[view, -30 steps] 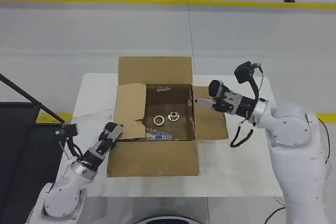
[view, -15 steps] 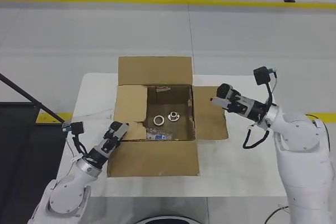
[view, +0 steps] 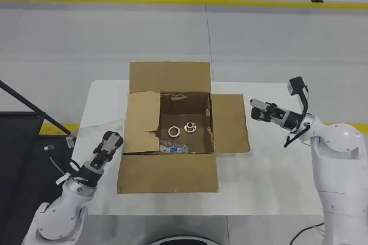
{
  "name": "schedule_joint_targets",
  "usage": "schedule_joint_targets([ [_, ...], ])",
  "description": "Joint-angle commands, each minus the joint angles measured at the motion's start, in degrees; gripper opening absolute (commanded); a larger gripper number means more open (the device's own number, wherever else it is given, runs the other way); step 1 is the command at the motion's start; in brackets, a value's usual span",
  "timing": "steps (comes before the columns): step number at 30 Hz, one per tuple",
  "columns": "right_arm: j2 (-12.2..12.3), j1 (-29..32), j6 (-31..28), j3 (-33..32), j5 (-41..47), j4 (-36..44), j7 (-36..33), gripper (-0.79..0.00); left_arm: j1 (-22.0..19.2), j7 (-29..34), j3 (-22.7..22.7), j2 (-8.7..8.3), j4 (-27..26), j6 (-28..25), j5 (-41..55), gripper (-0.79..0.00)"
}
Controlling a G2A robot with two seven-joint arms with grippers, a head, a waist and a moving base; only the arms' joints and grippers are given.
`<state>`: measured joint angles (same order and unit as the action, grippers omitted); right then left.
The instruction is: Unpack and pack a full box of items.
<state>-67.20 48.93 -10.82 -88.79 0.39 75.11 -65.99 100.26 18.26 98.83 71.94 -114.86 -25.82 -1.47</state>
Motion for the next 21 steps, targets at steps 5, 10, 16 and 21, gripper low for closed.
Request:
schedule_joint_targets([
  [5,0.06,-3.98,1.92,3.85,1.87,-8.21,-5.51,0.0,1.58,0.87,3.33,-0.29,-0.67,-1.85,3.12,0.0],
  [10,-0.36,-7.15,-0.01,7.84,4.21,-13.36,-9.02,0.0,3.76,5.84,6.34,-0.76,0.12,-2.65,6.88,0.0],
  [16,-0.89,-9.87,-5.12,10.13,11.62,-16.42,-12.82,0.0,5.67,15.09,8.99,-1.57,3.39,-4.87,10.17,0.0],
  [21,-1.09,-11.56,-7.05,10.99,17.53,-16.4,-15.5,0.0,6.46,22.39,10.6,-2.27,5.66,-7.55,13.34,0.0],
])
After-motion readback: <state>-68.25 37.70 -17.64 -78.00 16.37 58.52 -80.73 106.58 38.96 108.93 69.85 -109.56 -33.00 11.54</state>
